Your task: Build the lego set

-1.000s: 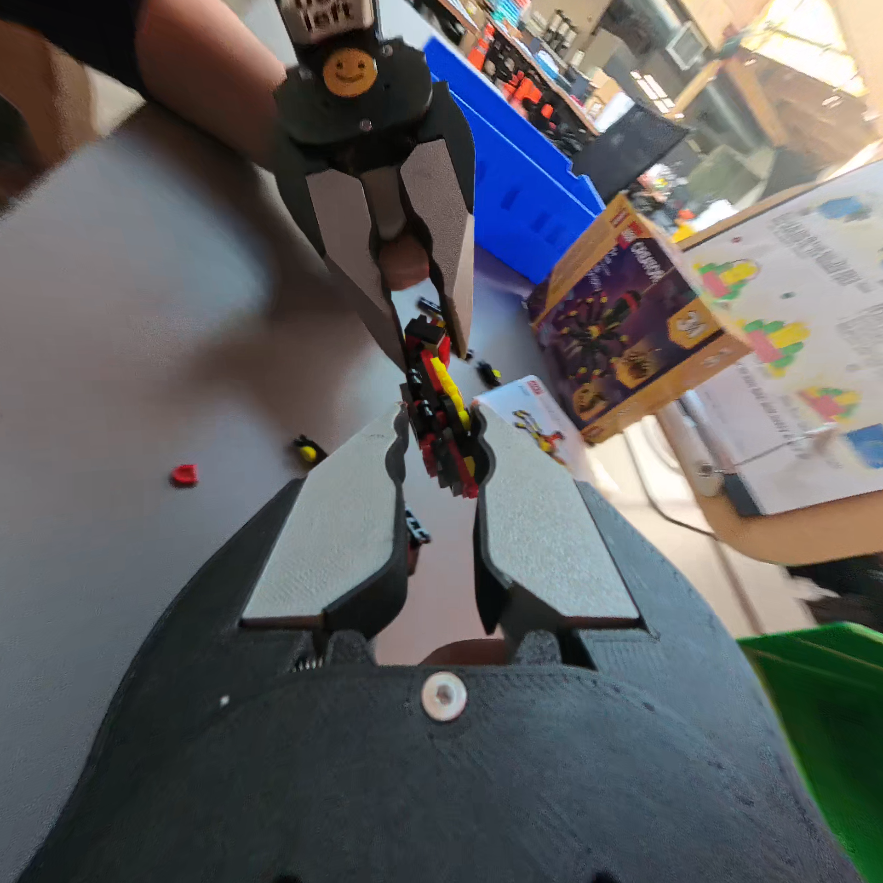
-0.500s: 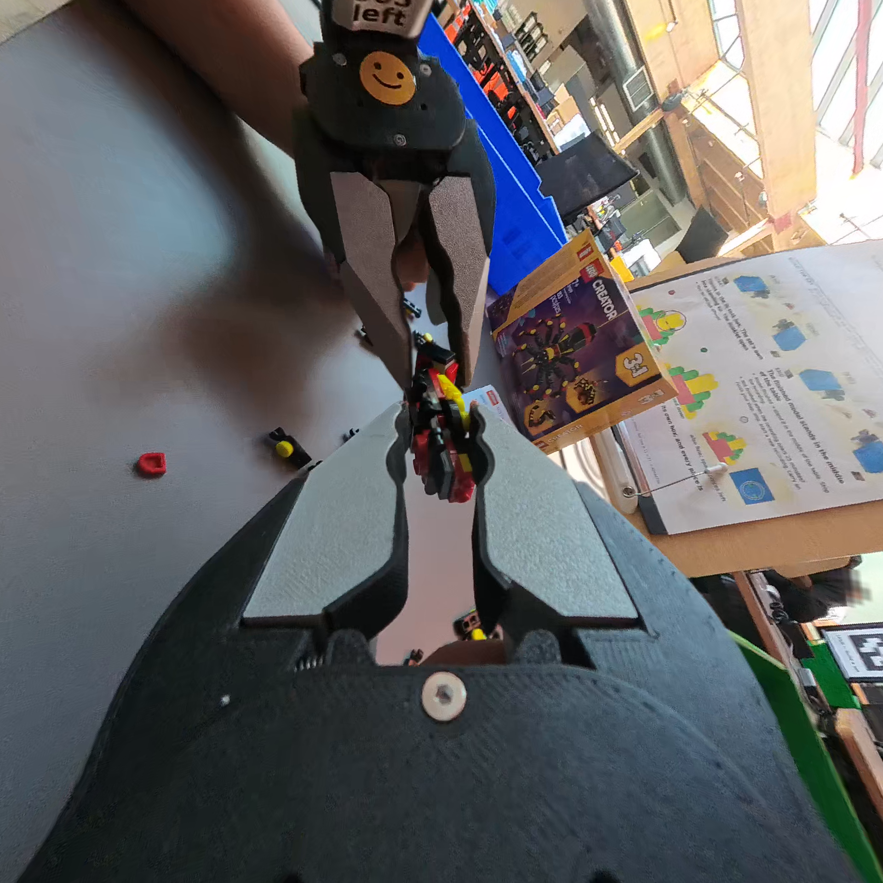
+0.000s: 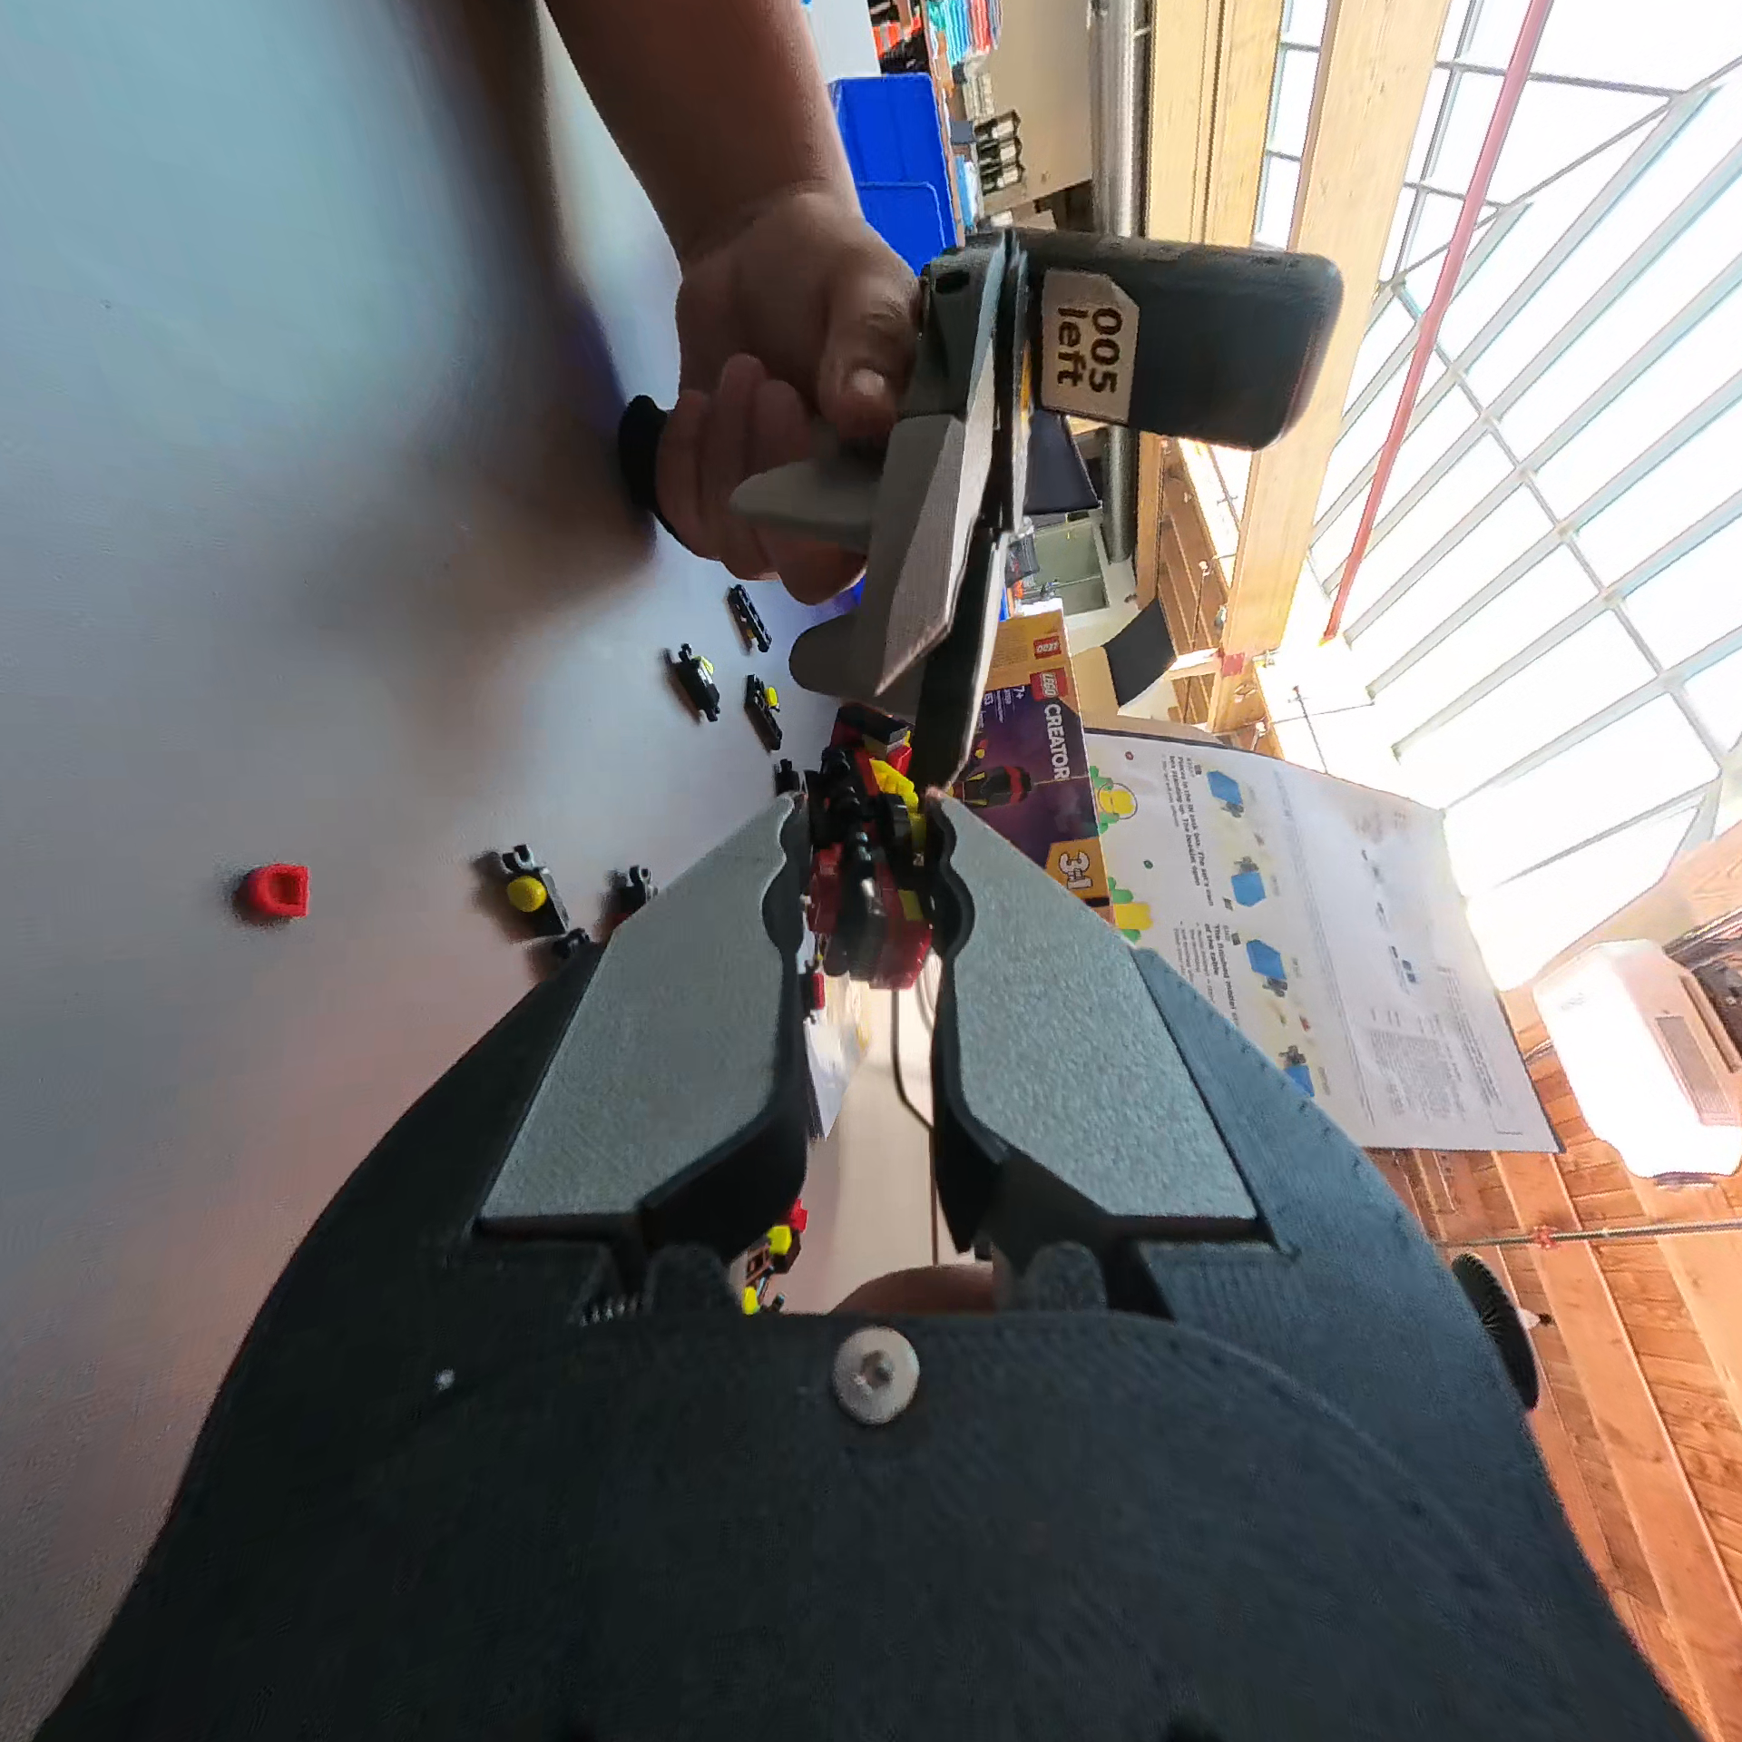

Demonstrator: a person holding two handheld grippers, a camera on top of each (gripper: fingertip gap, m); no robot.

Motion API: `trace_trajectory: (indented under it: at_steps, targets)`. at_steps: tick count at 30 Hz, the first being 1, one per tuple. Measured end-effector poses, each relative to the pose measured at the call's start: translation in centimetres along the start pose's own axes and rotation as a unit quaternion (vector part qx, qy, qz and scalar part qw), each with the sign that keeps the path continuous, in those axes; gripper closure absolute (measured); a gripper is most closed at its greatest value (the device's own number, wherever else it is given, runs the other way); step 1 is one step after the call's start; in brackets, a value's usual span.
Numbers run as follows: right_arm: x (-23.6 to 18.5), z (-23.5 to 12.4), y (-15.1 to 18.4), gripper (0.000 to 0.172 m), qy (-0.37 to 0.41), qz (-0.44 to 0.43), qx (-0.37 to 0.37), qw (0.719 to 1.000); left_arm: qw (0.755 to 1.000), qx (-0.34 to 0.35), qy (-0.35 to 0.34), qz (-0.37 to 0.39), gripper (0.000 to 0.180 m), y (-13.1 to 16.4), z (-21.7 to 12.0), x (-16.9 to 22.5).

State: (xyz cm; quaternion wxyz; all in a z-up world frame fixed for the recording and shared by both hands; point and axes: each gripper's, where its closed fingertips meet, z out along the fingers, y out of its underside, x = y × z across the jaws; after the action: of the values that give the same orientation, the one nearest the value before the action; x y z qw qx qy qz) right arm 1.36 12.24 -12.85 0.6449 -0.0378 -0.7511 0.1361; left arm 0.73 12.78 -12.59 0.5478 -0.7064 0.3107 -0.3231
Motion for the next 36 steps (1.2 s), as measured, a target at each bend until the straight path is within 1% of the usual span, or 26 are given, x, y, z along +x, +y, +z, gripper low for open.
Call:
trace_trajectory:
  at_steps: [3,5,9,10,11,13,15,18,21,23,24,25,27,29,31,33,36]
  targets:
    - [-0.2,-0.1,-0.3,0.151,-0.002,-0.003,0.009,1.0,1.0,-0.008,-0.005,0.008,0.143,0.2,-0.1,-0.1]
    - [-0.3,-0.3,-0.8,0.151,-0.006,0.003,0.027,1.0,1.0,-0.008,0.012,-0.01,0.147,0.3,-0.1,0.2]
    - [-0.5,0.0,-0.6,0.152,0.003,-0.019,0.021,1.0,0.999,-0.006,0.02,-0.03,0.145,0.2,-0.2,0.0]
    - [-0.3,-0.1,-0.7,0.152,0.01,-0.023,0.025,0.999,0.999,-0.013,0.008,-0.031,0.135,0.5,-0.2,-0.4]
    - [-0.1,-0.2,-0.7,0.152,0.015,-0.026,0.027,0.999,0.999,-0.027,-0.012,-0.027,0.121,0.8,-0.3,-1.0]
    - [0.2,-0.3,-0.7,0.152,0.016,-0.021,0.026,0.999,0.998,-0.042,-0.031,-0.019,0.118,1.3,-0.6,-1.7]
    - [0.4,-0.5,-0.8,0.152,0.02,-0.017,0.031,0.999,0.999,-0.022,-0.009,-0.037,0.127,0.8,-0.8,-1.3]
    - [0.2,-0.4,-0.9,0.152,0.019,-0.021,0.032,0.999,0.995,0.004,0.038,-0.087,0.13,0.1,-0.7,-0.4]
    - [0.0,-0.3,-1.1,0.152,0.018,-0.026,0.036,0.999,0.992,0.011,0.073,-0.107,0.145,-0.1,-0.6,0.5]
    - [0.1,-0.3,-1.4,0.152,0.021,-0.029,0.041,0.999,0.991,0.018,0.074,-0.113,0.148,-0.3,-0.6,0.5]
    - [0.1,-0.4,-1.5,0.152,0.024,-0.031,0.044,0.998,0.991,0.02,0.07,-0.115,0.155,-0.3,-0.6,0.4]
    - [0.2,-0.3,-1.4,0.152,0.026,-0.032,0.039,0.998,0.99,0.019,0.072,-0.118,0.155,-0.3,-0.6,0.3]
    - [0.3,0.0,-0.5,0.152,0.037,-0.037,0.006,0.999,0.99,0.014,0.046,-0.129,0.155,-0.3,-0.5,-0.6]
    - [0.3,0.3,0.2,0.152,0.043,-0.04,-0.013,0.998,0.99,0.004,0.027,-0.141,0.156,-0.1,-0.4,-1.2]
    - [0.5,0.5,0.7,0.152,0.04,-0.027,-0.033,0.998,0.989,0.0,0.017,-0.144,0.156,-0.2,-0.6,-1.7]
    - [1.1,0.7,0.8,0.152,0.047,-0.01,-0.039,0.998,0.986,0.009,0.02,-0.164,0.156,-0.9,-0.9,-1.9]
    - [1.2,0.9,1.2,0.152,0.043,0.008,-0.036,0.998,0.983,0.005,0.017,-0.184,0.156,-0.9,-1.2,-2.3]
